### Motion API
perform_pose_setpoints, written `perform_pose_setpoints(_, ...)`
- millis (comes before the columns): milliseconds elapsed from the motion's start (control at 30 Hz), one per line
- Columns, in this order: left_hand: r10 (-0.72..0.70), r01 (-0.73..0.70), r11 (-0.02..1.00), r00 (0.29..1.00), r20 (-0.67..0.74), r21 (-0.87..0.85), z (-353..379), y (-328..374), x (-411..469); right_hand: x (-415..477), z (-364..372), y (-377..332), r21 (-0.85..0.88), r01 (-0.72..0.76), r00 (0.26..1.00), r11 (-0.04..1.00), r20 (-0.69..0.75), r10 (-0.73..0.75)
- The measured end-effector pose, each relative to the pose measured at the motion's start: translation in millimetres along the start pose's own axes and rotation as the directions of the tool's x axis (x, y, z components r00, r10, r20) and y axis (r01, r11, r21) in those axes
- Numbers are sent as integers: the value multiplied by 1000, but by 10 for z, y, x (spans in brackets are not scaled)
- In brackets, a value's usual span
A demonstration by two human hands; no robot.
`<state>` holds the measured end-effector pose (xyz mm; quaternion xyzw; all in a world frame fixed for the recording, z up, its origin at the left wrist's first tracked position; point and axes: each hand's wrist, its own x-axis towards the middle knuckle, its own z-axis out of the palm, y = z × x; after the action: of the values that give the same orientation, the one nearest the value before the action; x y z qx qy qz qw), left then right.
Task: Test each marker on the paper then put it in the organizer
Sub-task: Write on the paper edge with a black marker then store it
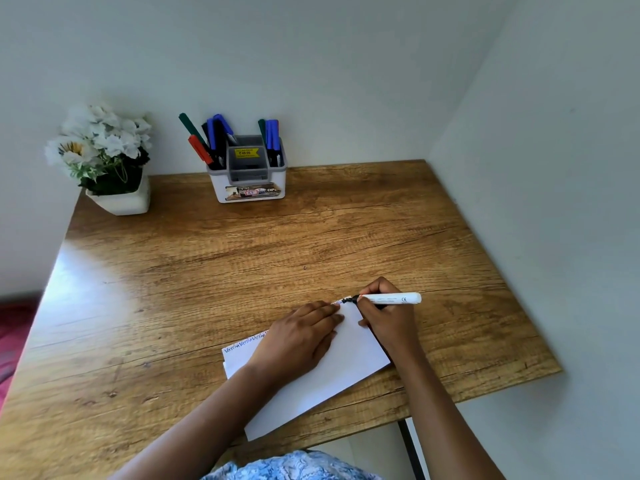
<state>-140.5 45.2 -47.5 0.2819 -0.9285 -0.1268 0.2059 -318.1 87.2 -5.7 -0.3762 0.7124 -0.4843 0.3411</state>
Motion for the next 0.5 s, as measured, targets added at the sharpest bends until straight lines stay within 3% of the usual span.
perform_pose_setpoints(500,-4,4,1000,1000,-18,8,-29,22,5,-1,9,8,-1,5,999,1000,-42,-5)
